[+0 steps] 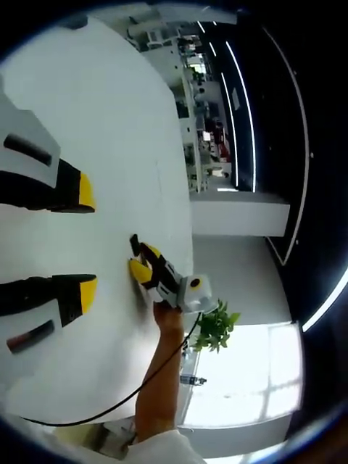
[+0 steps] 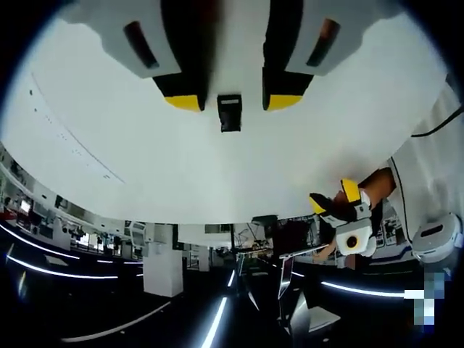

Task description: Snap the two parts of the plastic buckle together until the buckle closes and remains connected.

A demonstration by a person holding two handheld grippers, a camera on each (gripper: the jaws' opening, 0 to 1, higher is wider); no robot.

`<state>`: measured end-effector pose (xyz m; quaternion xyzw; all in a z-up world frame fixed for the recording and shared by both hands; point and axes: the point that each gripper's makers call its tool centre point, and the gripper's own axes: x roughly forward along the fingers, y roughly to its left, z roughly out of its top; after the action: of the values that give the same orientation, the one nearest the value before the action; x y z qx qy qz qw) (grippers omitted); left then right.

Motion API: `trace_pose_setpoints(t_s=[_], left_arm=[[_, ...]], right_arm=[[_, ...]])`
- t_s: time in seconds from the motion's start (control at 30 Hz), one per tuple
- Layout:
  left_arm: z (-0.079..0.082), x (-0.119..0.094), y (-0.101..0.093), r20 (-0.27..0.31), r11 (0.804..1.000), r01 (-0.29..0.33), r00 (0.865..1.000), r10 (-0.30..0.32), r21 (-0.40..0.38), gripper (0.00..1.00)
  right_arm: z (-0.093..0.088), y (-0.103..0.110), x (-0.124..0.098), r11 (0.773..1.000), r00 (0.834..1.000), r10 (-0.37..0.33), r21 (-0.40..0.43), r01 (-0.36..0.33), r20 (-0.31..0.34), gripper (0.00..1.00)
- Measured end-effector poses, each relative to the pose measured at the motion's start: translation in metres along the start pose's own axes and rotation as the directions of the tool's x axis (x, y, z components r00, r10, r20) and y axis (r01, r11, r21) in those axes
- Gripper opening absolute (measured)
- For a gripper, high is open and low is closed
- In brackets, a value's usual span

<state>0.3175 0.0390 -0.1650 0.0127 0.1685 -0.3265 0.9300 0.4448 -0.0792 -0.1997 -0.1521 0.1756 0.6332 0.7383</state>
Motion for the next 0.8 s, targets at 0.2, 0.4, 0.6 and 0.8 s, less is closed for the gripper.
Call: trace_pose_setpoints(t_s=[0.2, 0.4, 0.6, 0.8], left_arm=[[0.004, -0.001, 0.002, 0.007, 1.000, -0.010, 1.000, 0.010, -0.005, 0.33], [0.009, 0.000, 0.005, 0.015, 1.000, -0.018, 1.000, 0.018, -0.011, 0.33], [0.013, 0.002, 0.010, 0.025, 0.999, -0.041, 0.999, 0.041, 0.002, 0.33], [0.013, 0.007, 0.008, 0.024, 0.999, -0.038, 0.999, 0.038, -0.004, 0.33]], right_arm=[[0.012, 0.003, -0.006, 0.998, 0.997, -0.062, 0.011, 0.061, 0.036, 0.35], [0.014, -0.004, -0.013, 0.985, 0.986, -0.166, 0.046, 0.165, 0.019, 0.35], [0.012, -0.007, -0.026, 0.950, 0.958, -0.288, 0.121, 0.287, -0.007, 0.34], [0.014, 0.002, -0.045, 0.895, 0.908, -0.418, 0.165, 0.414, -0.017, 0.31]])
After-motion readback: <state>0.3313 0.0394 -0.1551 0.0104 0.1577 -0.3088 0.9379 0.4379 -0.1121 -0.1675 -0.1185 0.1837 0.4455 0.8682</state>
